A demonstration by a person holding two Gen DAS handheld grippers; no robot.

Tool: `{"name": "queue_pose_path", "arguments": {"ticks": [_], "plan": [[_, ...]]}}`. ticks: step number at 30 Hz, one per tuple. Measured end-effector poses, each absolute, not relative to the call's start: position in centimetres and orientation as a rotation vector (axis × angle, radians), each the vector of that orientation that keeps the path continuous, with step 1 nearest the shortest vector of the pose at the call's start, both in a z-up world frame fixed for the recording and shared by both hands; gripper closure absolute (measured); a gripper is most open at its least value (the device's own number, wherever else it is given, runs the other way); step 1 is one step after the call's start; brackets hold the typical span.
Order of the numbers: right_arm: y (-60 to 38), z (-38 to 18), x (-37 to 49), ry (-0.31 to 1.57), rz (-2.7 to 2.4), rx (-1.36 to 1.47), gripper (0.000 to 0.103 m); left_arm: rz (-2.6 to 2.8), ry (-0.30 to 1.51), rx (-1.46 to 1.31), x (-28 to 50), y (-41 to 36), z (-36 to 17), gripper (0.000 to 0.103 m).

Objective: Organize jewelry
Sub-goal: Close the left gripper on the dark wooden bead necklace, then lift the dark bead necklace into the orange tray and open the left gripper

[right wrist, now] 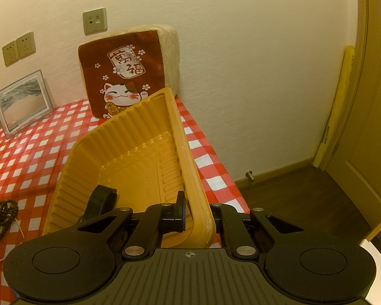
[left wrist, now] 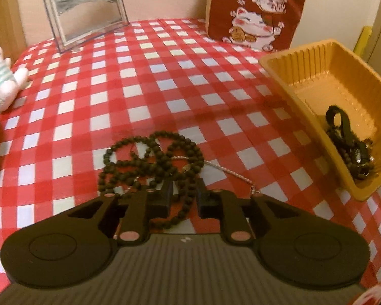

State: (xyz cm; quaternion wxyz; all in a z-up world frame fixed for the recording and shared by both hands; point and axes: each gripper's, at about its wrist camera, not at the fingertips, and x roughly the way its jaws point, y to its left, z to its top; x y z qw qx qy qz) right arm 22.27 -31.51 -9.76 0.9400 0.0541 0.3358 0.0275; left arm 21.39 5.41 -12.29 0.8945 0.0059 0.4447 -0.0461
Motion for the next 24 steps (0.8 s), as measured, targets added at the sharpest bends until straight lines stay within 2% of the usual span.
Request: {"name": "queue_pose_path", "arguments": {"ticks": [4, 6, 7, 12, 18, 24], "plan": [[-31.4, -9.8, 22.2, 0.684, 0.059, 0.112, 0.095, -0.075, 0.942, 0.016, 22.2, 5.2, -13.2, 0.086], [-31.3, -9.8, 22.1, 0.684, 0.059, 0.112, 0.095, -0.068, 0.951, -0.014, 22.5, 5.6, -13.5, 0.09], [-31.3, -9.8, 22.1, 0.684, 0.058, 0.114, 0.095, -0.066, 0.951, -0.018, 22.6, 5.8, -13.6, 0.096], [-31.4, -9.6, 22.0, 0.682, 0.065, 0.115, 0.095, -0.071, 0.927, -0.005, 22.1, 6.1, -12.5, 0.097], [-31.5, -9.7, 22.0, 0.68, 0.069, 0.119, 0.095, -0.06, 0.813, -0.016, 20.9, 7.4, -7.4, 0.097], [-31.5, -9.6, 22.0, 0.68, 0.071, 0.118, 0.095, -0.091, 0.644, -0.045, 20.1, 8.9, 0.6, 0.097]]}}
